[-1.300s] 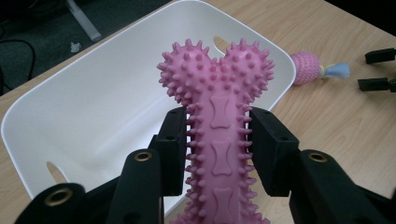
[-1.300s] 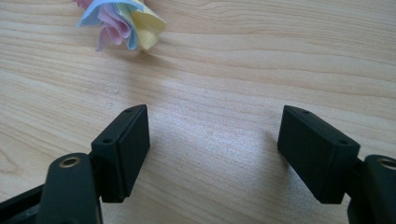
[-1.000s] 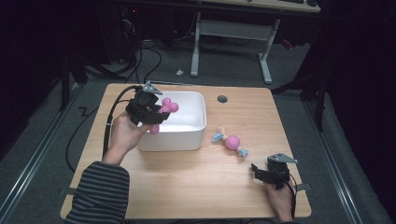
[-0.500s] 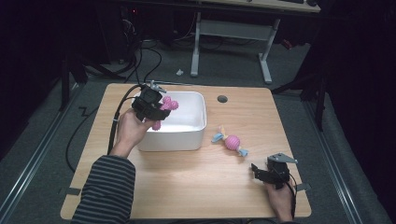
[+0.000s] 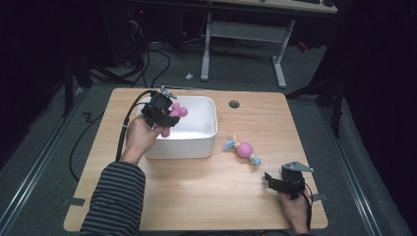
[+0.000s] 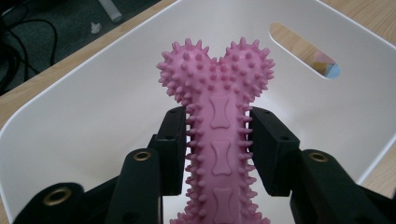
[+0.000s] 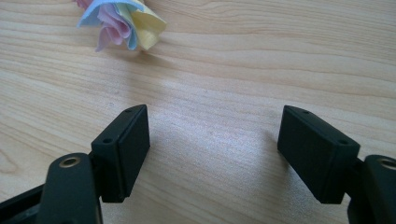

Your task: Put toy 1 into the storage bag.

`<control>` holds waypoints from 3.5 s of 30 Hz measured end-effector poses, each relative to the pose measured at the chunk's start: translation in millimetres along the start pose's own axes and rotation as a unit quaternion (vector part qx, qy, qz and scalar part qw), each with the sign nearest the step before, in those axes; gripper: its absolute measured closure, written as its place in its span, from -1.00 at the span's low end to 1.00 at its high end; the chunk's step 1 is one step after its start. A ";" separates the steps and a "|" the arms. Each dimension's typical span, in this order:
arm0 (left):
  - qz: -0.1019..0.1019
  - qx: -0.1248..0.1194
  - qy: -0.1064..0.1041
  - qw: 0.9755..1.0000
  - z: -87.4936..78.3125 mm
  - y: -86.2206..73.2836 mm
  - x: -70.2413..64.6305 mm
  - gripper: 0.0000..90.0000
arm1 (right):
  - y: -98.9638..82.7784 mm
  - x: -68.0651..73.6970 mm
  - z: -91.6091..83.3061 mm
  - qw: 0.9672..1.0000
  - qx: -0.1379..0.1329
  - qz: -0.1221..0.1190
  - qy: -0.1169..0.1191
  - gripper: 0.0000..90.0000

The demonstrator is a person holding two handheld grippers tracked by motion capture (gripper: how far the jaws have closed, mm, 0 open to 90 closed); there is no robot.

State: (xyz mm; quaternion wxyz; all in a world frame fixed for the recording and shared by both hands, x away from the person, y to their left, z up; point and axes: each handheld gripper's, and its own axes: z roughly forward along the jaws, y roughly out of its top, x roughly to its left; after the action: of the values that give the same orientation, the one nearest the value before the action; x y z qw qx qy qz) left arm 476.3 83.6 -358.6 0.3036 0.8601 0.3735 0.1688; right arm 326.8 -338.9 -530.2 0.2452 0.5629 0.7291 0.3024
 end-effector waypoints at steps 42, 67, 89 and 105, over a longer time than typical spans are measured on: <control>-0.004 -0.008 0.009 1.000 -10.5 -17.7 -7.2 -0.04 | 0.0 0.3 0.2 1.000 -0.001 -0.001 0.001 -0.44; -0.018 -0.075 0.026 0.997 -70.0 -66.5 -8.7 -0.10 | -0.1 0.5 0.0 1.000 0.000 -0.001 0.000 -0.44; -0.023 -0.116 0.032 0.992 -94.3 -105.6 -18.1 -0.11 | -0.1 0.6 -0.1 1.000 0.000 -0.001 0.001 -0.44; -0.055 -0.142 0.037 0.988 -83.9 -141.5 -21.2 -0.10 | -0.2 0.7 -0.2 1.000 0.000 -0.001 0.001 -0.44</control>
State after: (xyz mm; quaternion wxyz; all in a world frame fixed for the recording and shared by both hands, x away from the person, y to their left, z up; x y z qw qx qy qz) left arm 342.4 176.9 -388.1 0.4174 0.7797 0.4037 0.2345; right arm 326.4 -338.2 -530.2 0.2451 0.5621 0.7296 0.3026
